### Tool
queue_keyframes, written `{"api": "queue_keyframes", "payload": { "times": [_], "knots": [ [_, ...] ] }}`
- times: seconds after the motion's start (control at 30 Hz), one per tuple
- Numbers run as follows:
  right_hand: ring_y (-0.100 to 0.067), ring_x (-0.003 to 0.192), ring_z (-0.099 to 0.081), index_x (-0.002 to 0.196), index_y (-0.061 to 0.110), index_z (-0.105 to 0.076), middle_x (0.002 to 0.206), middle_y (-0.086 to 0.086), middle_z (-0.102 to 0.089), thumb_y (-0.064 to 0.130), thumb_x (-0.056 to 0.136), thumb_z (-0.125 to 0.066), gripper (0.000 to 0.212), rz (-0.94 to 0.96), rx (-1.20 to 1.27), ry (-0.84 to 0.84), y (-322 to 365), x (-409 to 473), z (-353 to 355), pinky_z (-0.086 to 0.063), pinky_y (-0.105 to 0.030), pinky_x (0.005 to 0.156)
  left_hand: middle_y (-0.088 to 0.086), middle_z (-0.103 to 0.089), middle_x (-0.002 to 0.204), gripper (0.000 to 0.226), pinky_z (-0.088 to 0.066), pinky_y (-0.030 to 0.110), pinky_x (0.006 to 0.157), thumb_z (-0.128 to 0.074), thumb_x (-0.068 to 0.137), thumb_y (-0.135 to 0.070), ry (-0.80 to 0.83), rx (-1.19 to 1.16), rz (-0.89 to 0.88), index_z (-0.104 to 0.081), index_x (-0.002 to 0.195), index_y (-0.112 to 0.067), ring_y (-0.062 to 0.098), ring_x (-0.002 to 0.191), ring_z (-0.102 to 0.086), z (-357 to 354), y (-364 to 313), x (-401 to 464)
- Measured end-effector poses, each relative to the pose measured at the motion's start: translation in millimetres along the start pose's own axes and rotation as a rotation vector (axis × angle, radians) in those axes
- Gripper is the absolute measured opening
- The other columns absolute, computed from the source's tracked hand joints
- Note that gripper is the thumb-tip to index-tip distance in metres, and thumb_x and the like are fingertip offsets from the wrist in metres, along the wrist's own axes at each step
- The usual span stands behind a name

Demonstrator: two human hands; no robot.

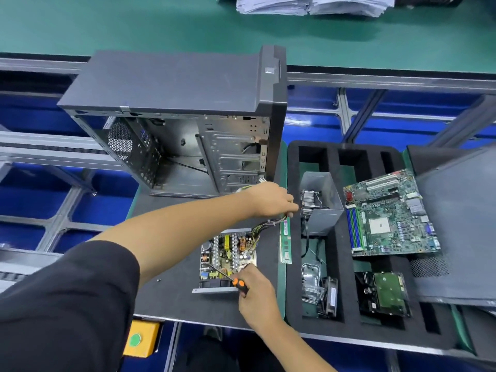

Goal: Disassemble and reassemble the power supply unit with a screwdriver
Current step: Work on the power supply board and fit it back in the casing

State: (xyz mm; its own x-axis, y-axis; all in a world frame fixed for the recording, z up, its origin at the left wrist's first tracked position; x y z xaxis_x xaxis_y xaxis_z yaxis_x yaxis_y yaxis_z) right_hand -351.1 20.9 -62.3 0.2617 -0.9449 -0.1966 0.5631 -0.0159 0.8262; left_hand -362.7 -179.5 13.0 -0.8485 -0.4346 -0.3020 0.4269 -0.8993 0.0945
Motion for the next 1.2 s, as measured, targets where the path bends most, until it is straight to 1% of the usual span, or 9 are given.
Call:
{"api": "queue_keyframes", "payload": {
  "times": [0.2,0.37,0.5,0.6,0.7,0.77,0.93,1.03,1.2],
  "knots": [
    [-0.008,0.084,-0.047,0.099,0.021,-0.065,0.096,0.020,-0.038,-0.001,0.079,-0.047,0.034,-0.027,-0.057,0.061,1,-2,-2,-0.046,-0.026,0.078,-0.006,-0.059,0.107,0.039,-0.039,0.036,0.093,-0.021,0.111,-0.045,-0.039,-0.027,-0.128,-0.055,0.116,-0.026,0.020,0.100,-0.047,-36,4,-12],
    [-0.012,0.087,-0.051,0.103,0.020,-0.066,0.098,0.018,-0.042,-0.001,0.080,-0.048,0.036,-0.045,-0.054,0.055,4,-4,-3,-0.048,-0.027,0.081,0.000,-0.052,0.115,0.052,-0.033,0.047,0.107,-0.025,0.102,-0.065,0.183,-0.483,0.028,-0.056,0.127,-0.032,0.021,0.110,-0.041,-65,16,-21],
    [-0.008,0.086,-0.051,0.103,0.021,-0.066,0.099,0.022,-0.043,-0.003,0.081,-0.052,0.035,-0.059,-0.054,-0.012,3,-7,-4,-0.047,-0.023,0.077,-0.009,-0.023,0.156,0.061,-0.014,0.056,0.122,-0.051,0.088,-0.076,0.302,-0.921,0.154,-0.040,0.143,-0.053,0.028,0.145,-0.016,-71,21,-30],
    [-0.005,0.084,-0.048,0.103,0.019,-0.065,0.098,0.025,-0.042,-0.004,0.082,-0.053,0.033,-0.063,-0.054,-0.049,2,-8,-2,-0.044,-0.019,0.072,-0.023,0.000,0.163,0.091,-0.011,0.047,0.121,-0.072,0.079,-0.070,0.024,-1.024,0.174,-0.017,0.150,-0.062,0.020,0.154,-0.003,-65,18,-47],
    [-0.007,0.081,-0.046,0.097,0.018,-0.060,0.098,0.022,-0.037,-0.005,0.081,-0.055,0.029,-0.051,-0.089,-0.058,4,-9,-2,-0.047,-0.026,0.071,-0.006,-0.022,0.154,0.098,-0.026,0.045,0.120,-0.082,0.068,-0.066,-0.451,-0.808,0.315,-0.034,0.149,-0.037,0.022,0.141,-0.026,-70,13,-80],
    [-0.007,0.080,-0.046,0.094,0.019,-0.058,0.098,0.021,-0.036,-0.004,0.081,-0.055,0.026,-0.048,-0.103,-0.053,4,-8,-2,-0.047,-0.027,0.071,-0.001,-0.040,0.130,0.078,-0.043,0.043,0.105,-0.086,0.072,-0.056,-0.542,-0.836,0.404,-0.048,0.130,-0.022,0.015,0.118,-0.042,-81,15,-102],
    [-0.008,0.078,-0.044,0.087,0.023,-0.051,0.097,0.020,-0.033,-0.002,0.080,-0.055,0.027,-0.046,-0.147,-0.027,1,-6,-5,-0.044,-0.023,0.070,-0.006,-0.071,0.116,0.034,-0.050,0.025,0.099,-0.074,0.093,-0.028,-0.004,-1.283,0.274,-0.068,0.126,-0.024,0.001,0.107,-0.065,-91,14,-85],
    [-0.007,0.078,-0.043,0.088,0.024,-0.052,0.097,0.021,-0.032,0.001,0.079,-0.054,0.024,-0.030,-0.173,-0.008,1,-4,-5,-0.044,-0.024,0.070,0.003,-0.071,0.098,0.018,-0.047,0.034,0.083,-0.071,0.095,-0.020,0.142,-1.323,0.243,-0.073,0.110,-0.010,0.016,0.087,-0.060,-89,19,-66],
    [-0.015,0.076,-0.048,0.102,0.020,-0.060,0.109,0.015,-0.040,0.011,0.085,-0.058,0.020,0.003,-0.334,0.077,1,3,-5,-0.039,-0.028,0.064,0.006,-0.061,0.084,0.020,-0.037,0.024,0.058,-0.072,0.095,-0.019,0.297,-1.405,0.262,-0.073,0.106,-0.003,0.016,0.069,-0.047,-88,21,-58]
  ]
}}
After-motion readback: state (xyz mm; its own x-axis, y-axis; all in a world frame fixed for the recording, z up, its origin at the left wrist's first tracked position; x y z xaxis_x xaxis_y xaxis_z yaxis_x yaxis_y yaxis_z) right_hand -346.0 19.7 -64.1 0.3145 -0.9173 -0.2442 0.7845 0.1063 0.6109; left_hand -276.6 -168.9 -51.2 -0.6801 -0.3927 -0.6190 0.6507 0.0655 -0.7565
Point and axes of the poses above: each hand's wrist, its own x-axis towards the middle knuckle, its own z-axis out of the back of the hand, y = z × x, the point moved 6 cm from there along x, towards the middle knuckle
